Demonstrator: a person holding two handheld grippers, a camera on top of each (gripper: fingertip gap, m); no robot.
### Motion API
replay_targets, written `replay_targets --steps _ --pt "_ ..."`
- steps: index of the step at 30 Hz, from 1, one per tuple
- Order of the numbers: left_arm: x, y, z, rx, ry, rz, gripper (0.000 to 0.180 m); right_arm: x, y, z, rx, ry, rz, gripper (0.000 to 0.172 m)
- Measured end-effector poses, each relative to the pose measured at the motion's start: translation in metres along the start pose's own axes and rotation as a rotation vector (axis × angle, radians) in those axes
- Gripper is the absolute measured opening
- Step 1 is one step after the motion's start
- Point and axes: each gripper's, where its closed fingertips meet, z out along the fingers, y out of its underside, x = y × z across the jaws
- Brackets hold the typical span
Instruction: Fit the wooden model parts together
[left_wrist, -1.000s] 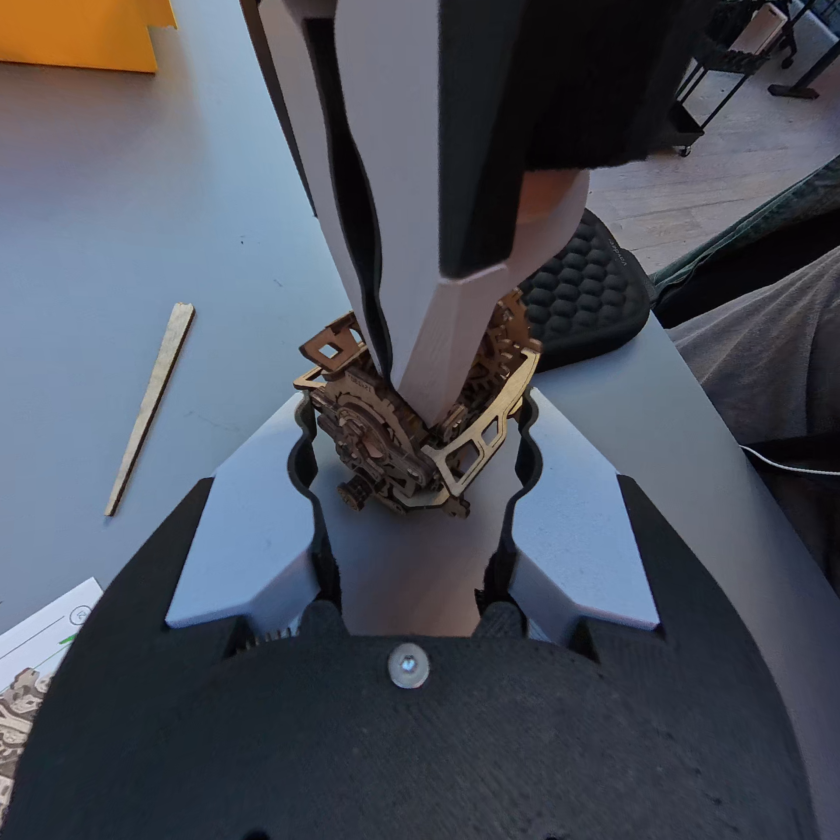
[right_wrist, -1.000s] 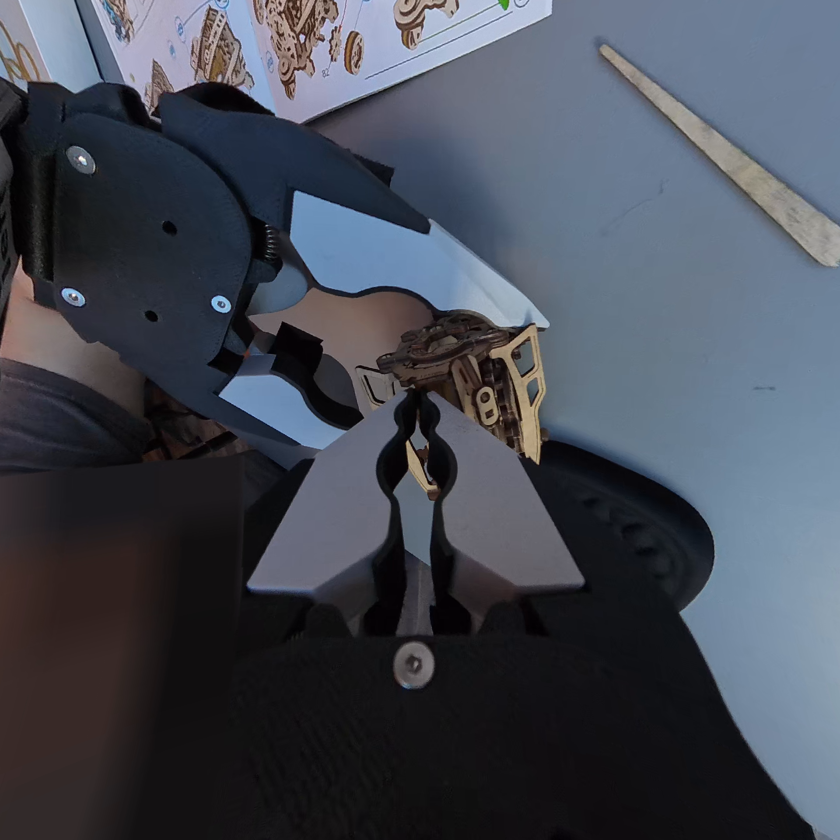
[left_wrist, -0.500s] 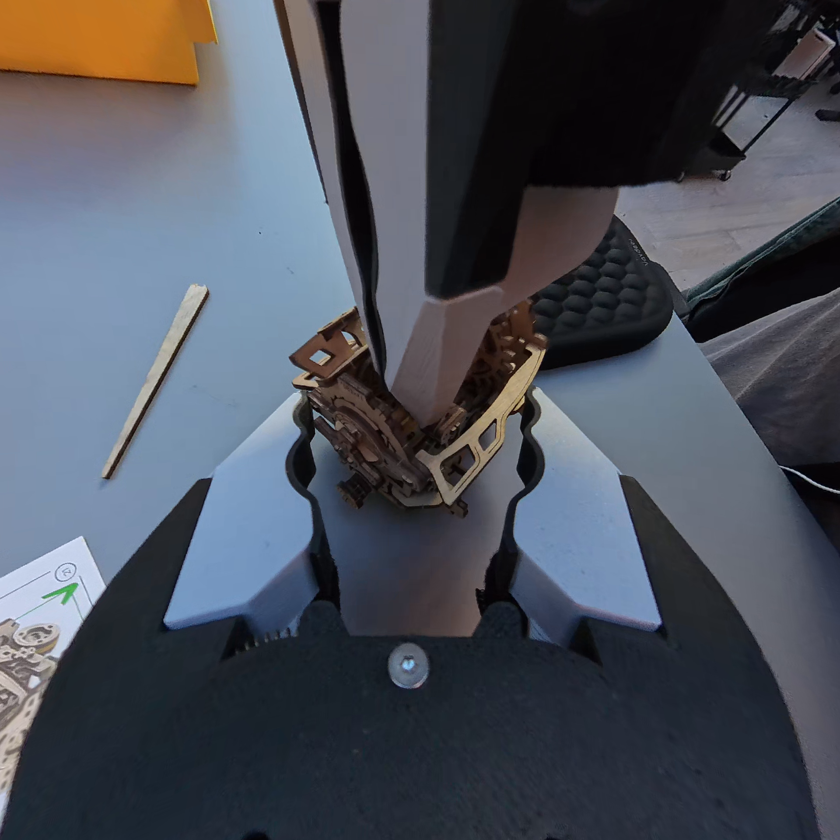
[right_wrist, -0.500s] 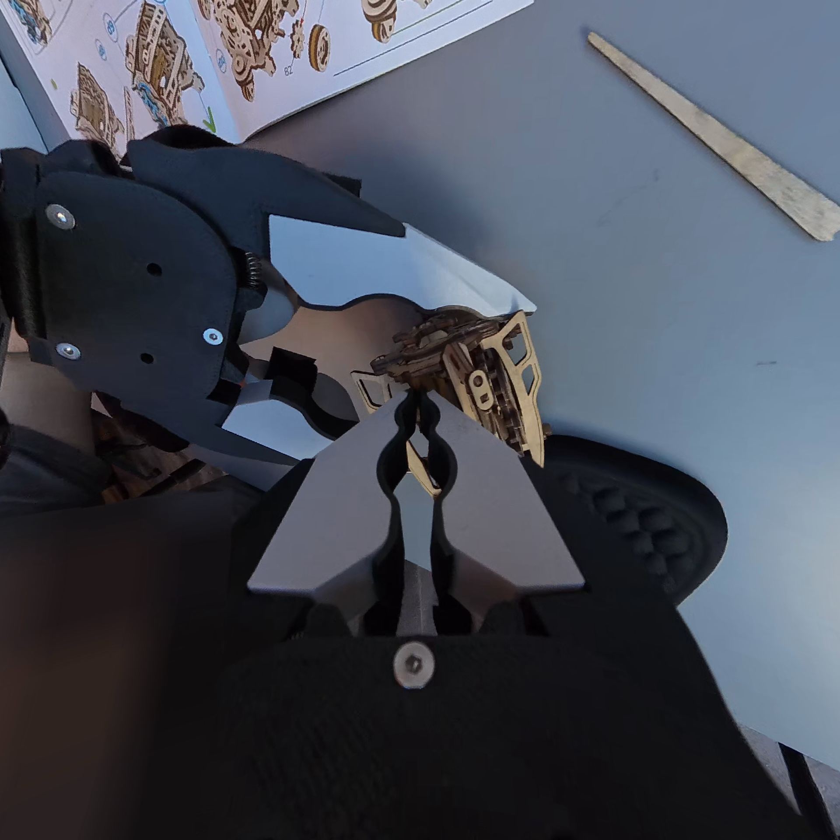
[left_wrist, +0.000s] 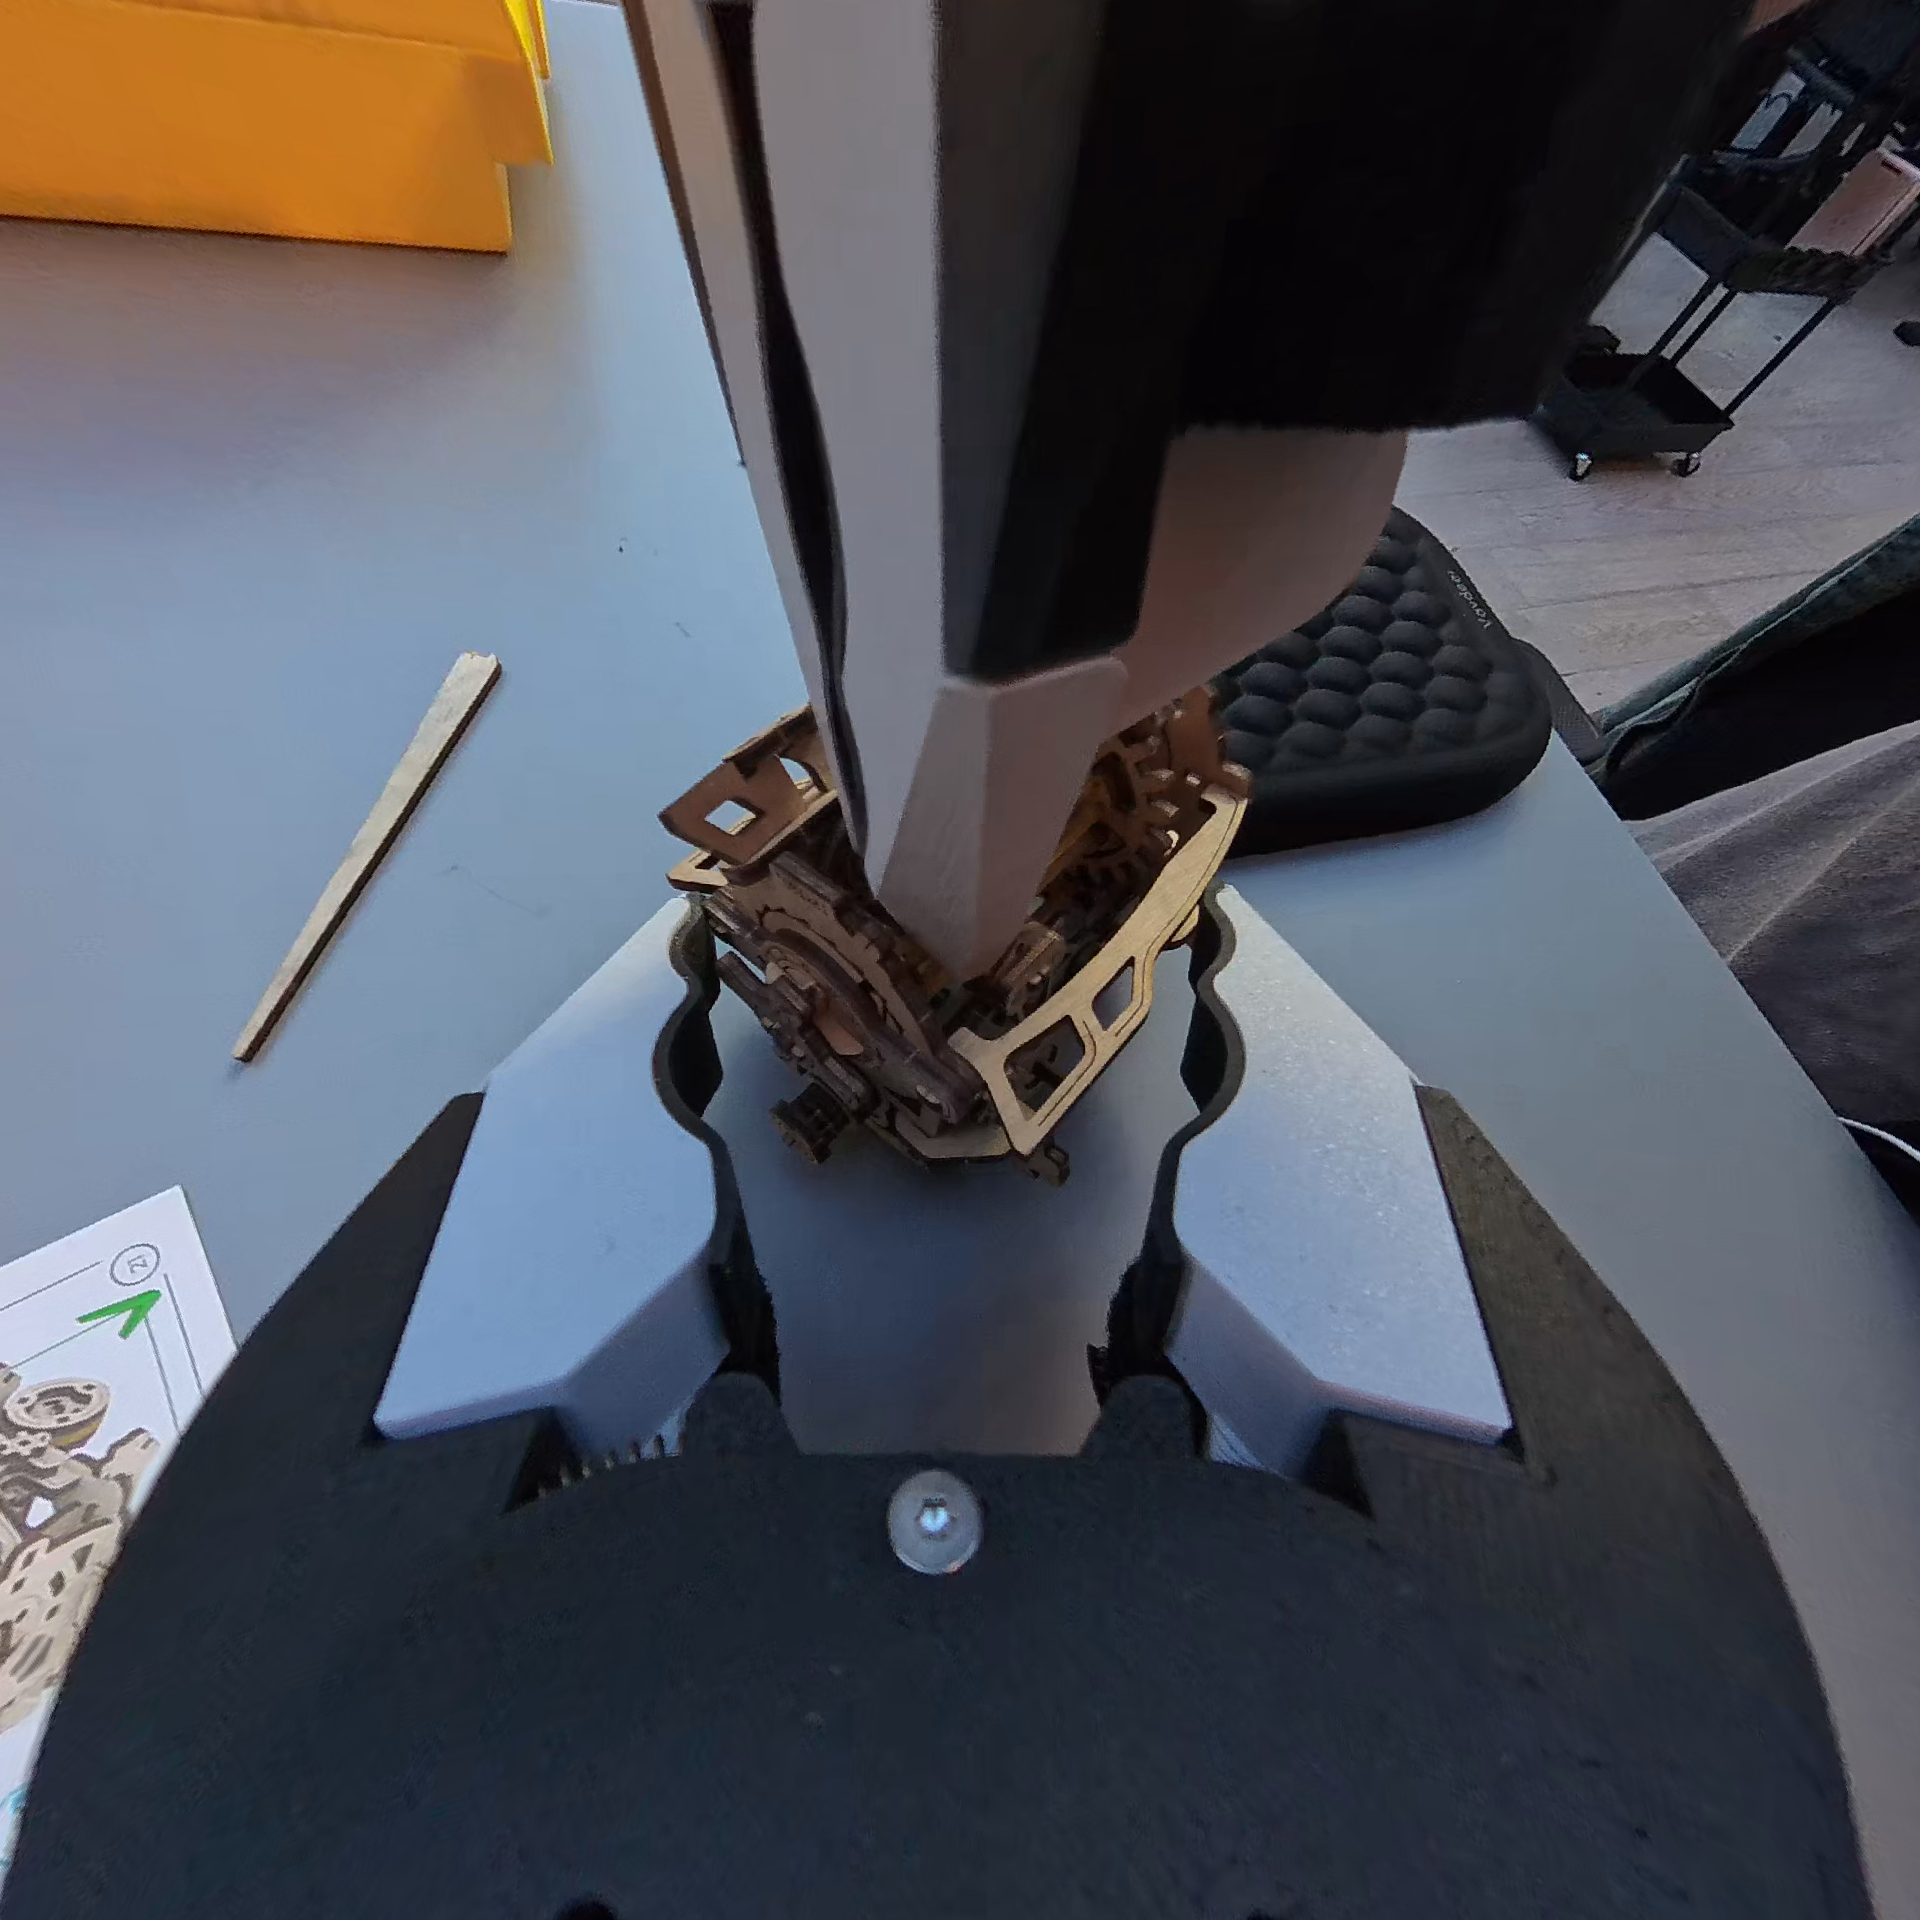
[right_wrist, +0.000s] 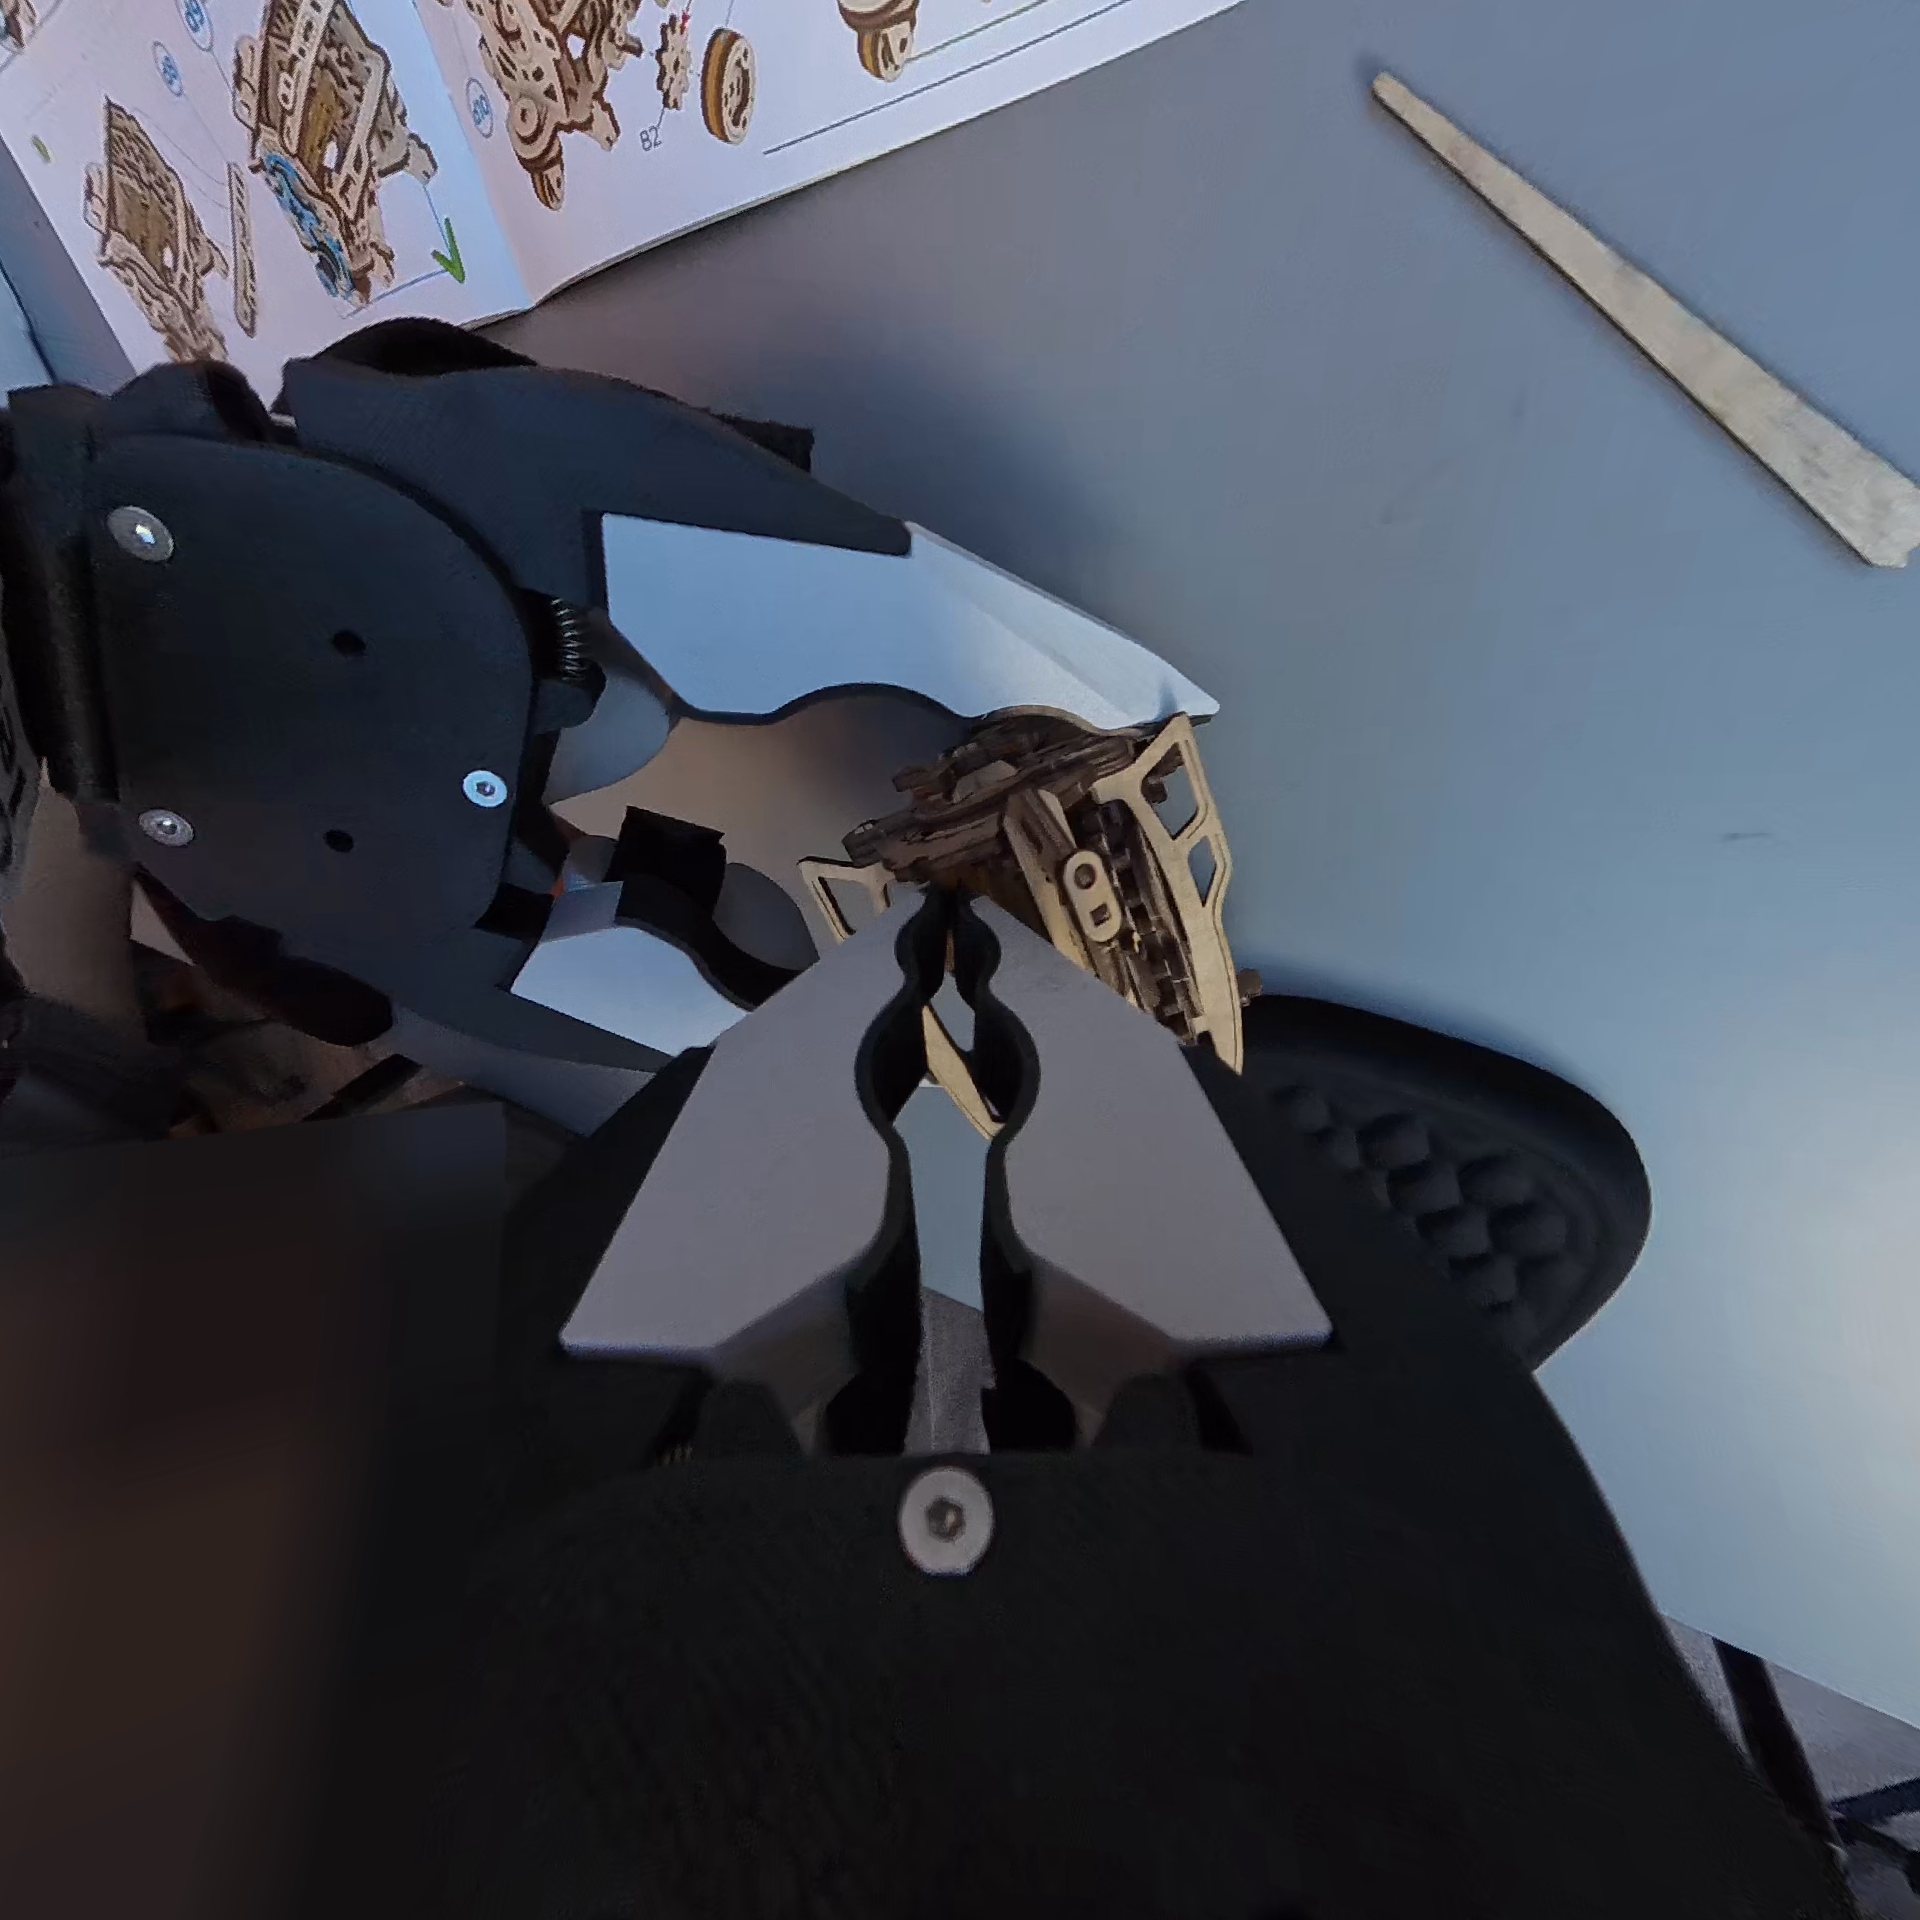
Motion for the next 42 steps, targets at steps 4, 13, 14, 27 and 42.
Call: replay_targets --steps 4,13,14,27,42 --pt "-0.0002 0.0006 -0.0001 0.002 0.004 -0.002 0.090 0.0002 -0.0015 0.0013 0.032 0.028 -0.056 0.000" --pt "0.0005 0.0003 -0.0001 0.026 -0.012 0.000 0.090 -0.0013 -0.0022 0.0020 0.060 0.018 0.061 0.000" --pt "0.0010 0.0004 -0.0005 0.028 -0.016 0.006 0.090 -0.0020 -0.0013 0.0022 0.051 0.020 0.070 0.000" --pt "0.0020 0.0017 -0.0023 0.032 -0.044 0.013 0.090 -0.0021 0.0024 0.0039 -0.045 0.121 0.027 0.000" --pt "0.0026 0.0034 -0.0034 0.021 -0.046 0.058 0.090 -0.0048 0.0009 0.0047 0.040 0.184 -0.290 0.000"
